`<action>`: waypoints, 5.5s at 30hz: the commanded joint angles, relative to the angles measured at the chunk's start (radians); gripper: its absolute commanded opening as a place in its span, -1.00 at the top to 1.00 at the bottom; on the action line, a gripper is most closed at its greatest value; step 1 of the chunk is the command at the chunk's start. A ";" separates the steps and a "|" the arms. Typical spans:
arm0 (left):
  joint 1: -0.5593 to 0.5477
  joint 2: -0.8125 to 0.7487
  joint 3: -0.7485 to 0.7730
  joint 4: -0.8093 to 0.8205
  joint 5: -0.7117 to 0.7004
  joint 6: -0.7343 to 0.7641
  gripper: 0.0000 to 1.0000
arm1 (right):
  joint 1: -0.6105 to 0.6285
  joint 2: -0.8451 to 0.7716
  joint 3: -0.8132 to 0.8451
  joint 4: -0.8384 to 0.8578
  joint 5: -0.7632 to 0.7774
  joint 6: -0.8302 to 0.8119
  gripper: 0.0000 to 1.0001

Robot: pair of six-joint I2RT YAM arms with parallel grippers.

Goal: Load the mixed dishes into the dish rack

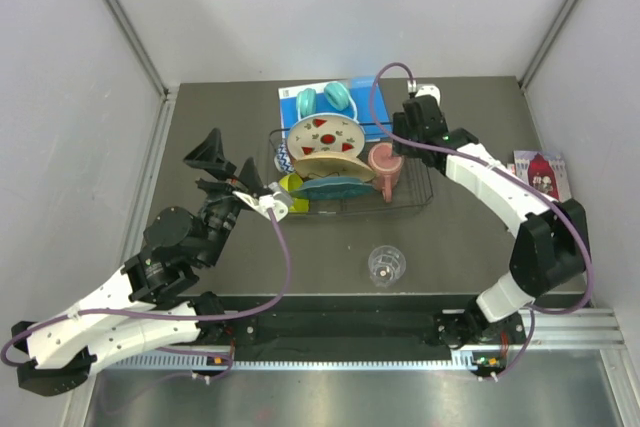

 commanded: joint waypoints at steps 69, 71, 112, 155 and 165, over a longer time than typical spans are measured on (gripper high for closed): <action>0.245 0.683 1.215 -0.883 0.762 -1.287 -0.98 | 0.398 -0.925 -0.337 -0.096 -0.447 0.286 1.00; 0.305 0.752 1.364 -0.889 0.911 -1.335 -0.98 | 0.400 -0.990 -0.350 0.003 -0.476 0.353 1.00; 0.670 0.656 0.819 -0.237 1.697 -2.086 -0.98 | 0.064 -0.304 -0.354 1.528 -0.944 1.127 1.00; 0.601 0.693 0.744 -0.179 1.669 -1.955 1.00 | 0.138 -0.179 -0.289 1.639 -0.915 1.179 1.00; 0.615 0.685 0.908 -0.350 1.656 -1.784 1.00 | -0.064 -0.396 -0.293 0.875 -1.028 0.688 -0.71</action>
